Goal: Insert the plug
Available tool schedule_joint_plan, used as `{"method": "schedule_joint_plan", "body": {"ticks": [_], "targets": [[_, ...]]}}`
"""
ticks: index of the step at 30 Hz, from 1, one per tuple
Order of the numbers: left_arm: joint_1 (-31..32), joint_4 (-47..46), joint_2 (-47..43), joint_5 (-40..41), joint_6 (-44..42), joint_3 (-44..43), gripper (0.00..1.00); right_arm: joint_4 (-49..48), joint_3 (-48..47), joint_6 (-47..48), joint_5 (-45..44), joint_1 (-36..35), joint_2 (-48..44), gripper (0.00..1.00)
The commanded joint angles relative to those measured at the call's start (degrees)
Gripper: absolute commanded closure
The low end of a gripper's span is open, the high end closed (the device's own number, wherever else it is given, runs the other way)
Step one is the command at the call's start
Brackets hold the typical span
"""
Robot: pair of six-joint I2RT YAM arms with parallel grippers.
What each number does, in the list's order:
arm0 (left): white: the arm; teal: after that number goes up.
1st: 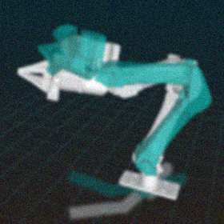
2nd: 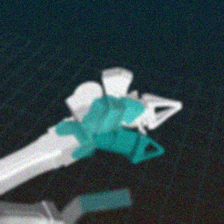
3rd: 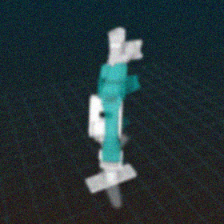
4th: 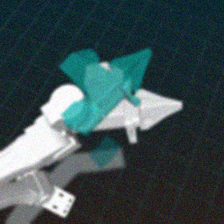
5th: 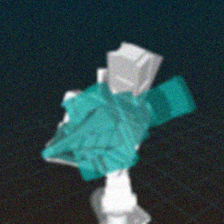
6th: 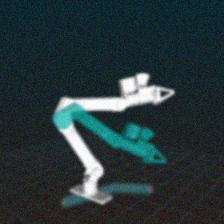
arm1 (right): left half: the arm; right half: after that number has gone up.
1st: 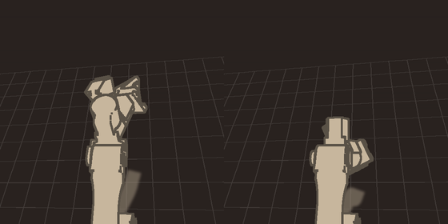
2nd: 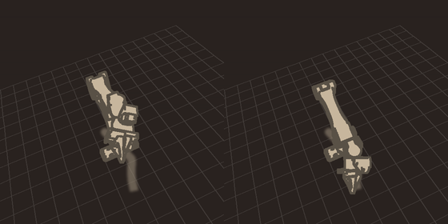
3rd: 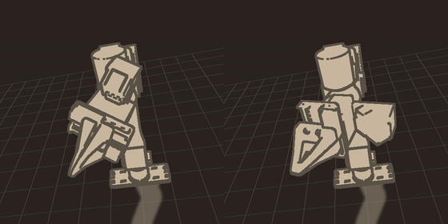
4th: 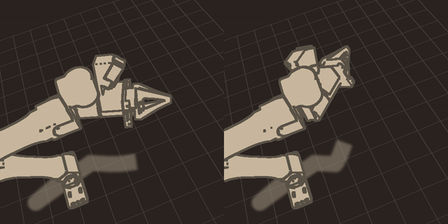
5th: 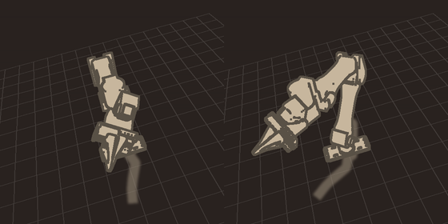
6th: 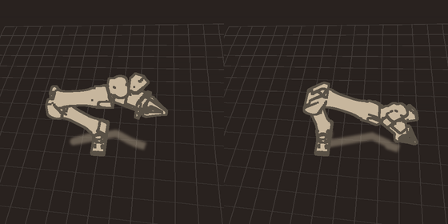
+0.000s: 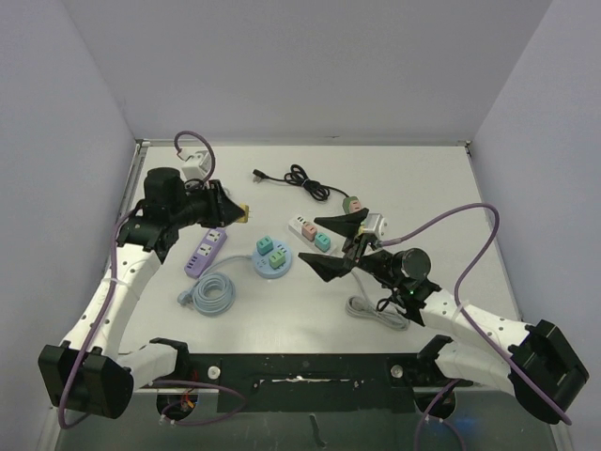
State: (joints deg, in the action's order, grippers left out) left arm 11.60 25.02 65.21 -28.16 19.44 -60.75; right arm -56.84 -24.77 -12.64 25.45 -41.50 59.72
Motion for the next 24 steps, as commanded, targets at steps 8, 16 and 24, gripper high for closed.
{"method": "schedule_joint_plan", "body": {"ticks": [8,16,24], "targets": [[0.16,-6.89,-4.57,17.51,-26.06,12.53,0.87,16.11,0.33,-4.14,-21.43,-1.14,-3.47,0.16],[0.08,-6.78,3.72,23.92,-30.01,10.52,0.87,34.55,-3.57,-8.60,-33.39,-1.07,-6.14,0.18],[0.09,-9.49,10.53,24.28,-32.18,9.67,0.89,51.96,-5.94,-12.81,-42.96,-1.04,-11.20,0.19]]}}
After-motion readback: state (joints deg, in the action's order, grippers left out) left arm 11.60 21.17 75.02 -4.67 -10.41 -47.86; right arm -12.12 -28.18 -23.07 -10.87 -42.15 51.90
